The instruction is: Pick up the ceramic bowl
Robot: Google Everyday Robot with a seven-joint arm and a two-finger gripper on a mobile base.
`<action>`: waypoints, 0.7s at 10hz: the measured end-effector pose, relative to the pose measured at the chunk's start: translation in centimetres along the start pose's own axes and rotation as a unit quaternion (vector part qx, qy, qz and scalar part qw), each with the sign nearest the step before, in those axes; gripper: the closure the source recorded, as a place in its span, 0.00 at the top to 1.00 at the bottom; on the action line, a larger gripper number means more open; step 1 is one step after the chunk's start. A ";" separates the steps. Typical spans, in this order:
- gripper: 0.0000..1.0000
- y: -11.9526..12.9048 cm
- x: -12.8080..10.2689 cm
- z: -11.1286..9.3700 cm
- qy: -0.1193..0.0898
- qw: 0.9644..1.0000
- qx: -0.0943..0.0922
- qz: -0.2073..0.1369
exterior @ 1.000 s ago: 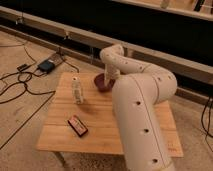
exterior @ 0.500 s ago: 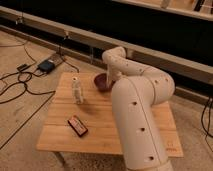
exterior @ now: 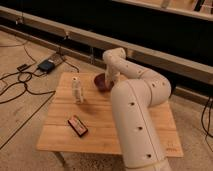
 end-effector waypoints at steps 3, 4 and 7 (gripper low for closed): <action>0.00 -0.8 0.3 0.3 0.011 1.000 -0.006 0.002; 0.00 -0.7 0.4 0.2 0.013 1.000 -0.010 -0.002; 0.00 1.4 1.9 -1.5 0.035 0.996 -0.057 -0.051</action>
